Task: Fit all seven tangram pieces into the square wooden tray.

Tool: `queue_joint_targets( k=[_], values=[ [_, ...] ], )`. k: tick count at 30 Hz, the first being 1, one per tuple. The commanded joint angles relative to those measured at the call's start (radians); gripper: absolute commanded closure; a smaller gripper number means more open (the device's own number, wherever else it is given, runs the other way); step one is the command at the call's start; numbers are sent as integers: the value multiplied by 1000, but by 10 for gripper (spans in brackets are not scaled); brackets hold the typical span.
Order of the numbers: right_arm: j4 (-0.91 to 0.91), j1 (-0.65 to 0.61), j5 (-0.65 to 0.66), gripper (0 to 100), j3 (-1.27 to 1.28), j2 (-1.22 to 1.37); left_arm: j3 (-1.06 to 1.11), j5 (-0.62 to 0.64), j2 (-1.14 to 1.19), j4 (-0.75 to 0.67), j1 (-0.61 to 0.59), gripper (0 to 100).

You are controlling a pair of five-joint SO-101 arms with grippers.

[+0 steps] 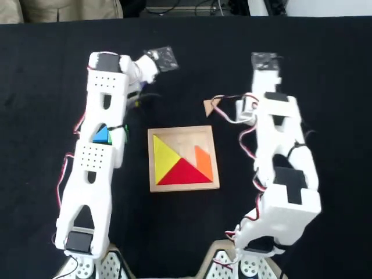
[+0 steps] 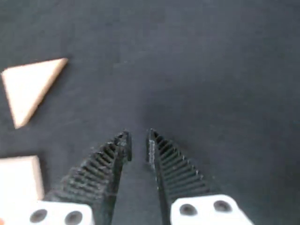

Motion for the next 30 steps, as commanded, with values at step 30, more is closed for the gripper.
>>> queue_joint_targets(
  k=[30],
  values=[
    [-41,244,-153,931,-68,-4,1326,-296,-954,-255,519,955]
  ],
)
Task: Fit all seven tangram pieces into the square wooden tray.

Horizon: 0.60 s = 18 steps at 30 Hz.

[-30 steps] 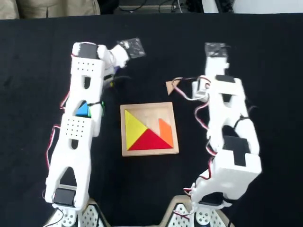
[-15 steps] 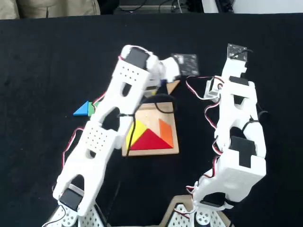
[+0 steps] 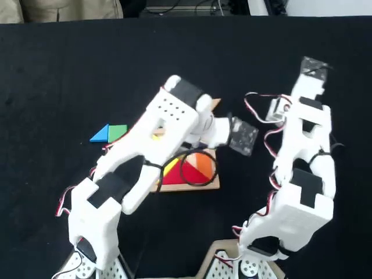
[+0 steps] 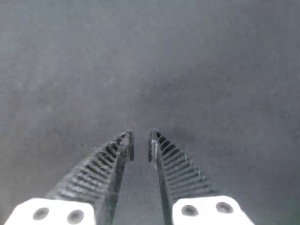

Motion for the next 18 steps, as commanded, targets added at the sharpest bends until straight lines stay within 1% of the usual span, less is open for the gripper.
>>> queue_joint_targets(
  k=[1,3,6,10,14,18],
  values=[
    [-21,37,-26,931,-50,-8,107,-49,-64,-166,18,955],
    [-21,38,-26,931,-53,-8,127,-46,-64,-235,15,955],
    [-21,60,-29,931,-53,-8,145,-41,-64,-290,10,955],
    [-21,120,-117,932,-53,-15,157,-38,-63,-362,-19,955],
    [-21,135,-140,932,-53,-16,185,-2,-23,-446,-27,955],
    [-21,135,-140,932,-54,-12,176,72,25,-462,-30,955]
  ],
)
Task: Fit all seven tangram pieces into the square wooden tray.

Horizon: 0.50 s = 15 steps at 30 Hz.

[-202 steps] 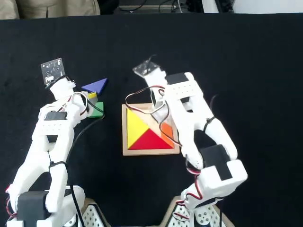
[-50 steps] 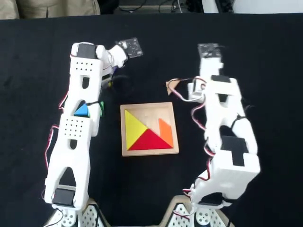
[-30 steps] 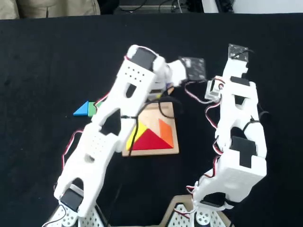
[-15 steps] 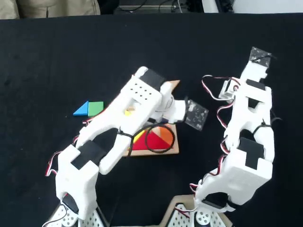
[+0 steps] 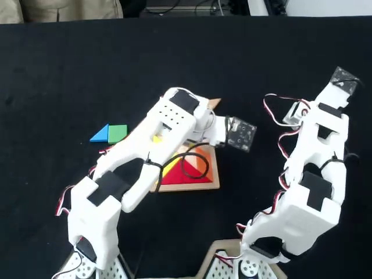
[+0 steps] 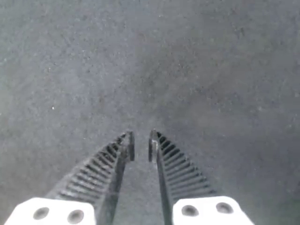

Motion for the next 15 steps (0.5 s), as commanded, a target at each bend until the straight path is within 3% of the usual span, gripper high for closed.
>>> queue_joint_targets(
  k=[1,9,12,15],
  values=[
    [-18,17,-11,932,-56,-10,-18,92,6,-20,-16,955],
    [-18,35,-12,932,-56,-13,-39,520,-166,68,-16,959],
    [-18,60,-44,932,-56,-16,-12,818,-267,77,-4,959],
    [-18,66,-51,932,-56,-16,36,1209,-348,57,-16,960]
  ],
)
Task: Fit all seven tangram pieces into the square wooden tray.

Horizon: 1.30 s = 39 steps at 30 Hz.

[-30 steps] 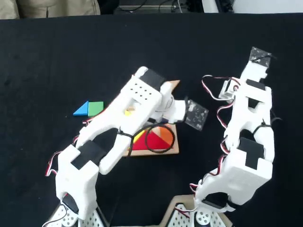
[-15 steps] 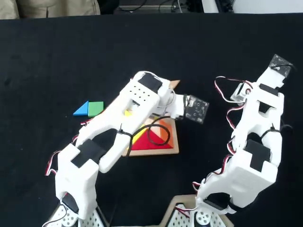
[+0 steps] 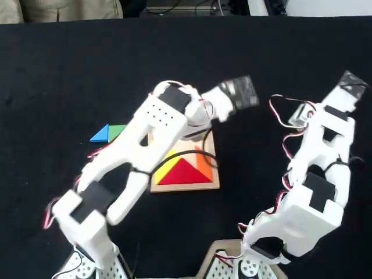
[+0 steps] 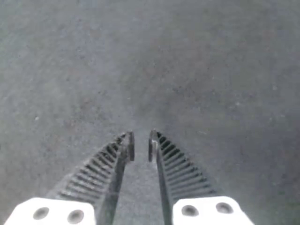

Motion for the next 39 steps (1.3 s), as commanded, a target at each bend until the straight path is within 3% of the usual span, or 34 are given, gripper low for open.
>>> queue_joint_targets(
  k=[1,3,5,11,18,24,28,34,36,39],
  values=[
    [-17,20,-18,932,-56,-16,48,634,-163,-15,-22,960],
    [-17,18,-18,932,-56,-16,110,891,-193,-44,-54,960],
    [-17,17,-14,932,-54,-16,176,1071,-198,-124,-71,960],
    [-17,14,-14,932,-54,-12,335,1382,-196,-296,-50,956],
    [-18,12,-14,932,-54,-10,349,1401,-196,-324,30,969],
    [-18,-3,-12,932,-54,-10,426,1413,-195,-370,-30,970],
    [-18,-3,-12,932,-54,-10,446,1494,-183,-397,-13,971],
    [-18,-3,-12,932,-54,-8,466,1412,-181,-466,53,969],
    [-18,-3,-12,932,-54,-8,472,1475,-175,-485,56,970],
    [-18,-3,-12,932,-54,-8,501,1760,-173,-539,44,969]
  ],
)
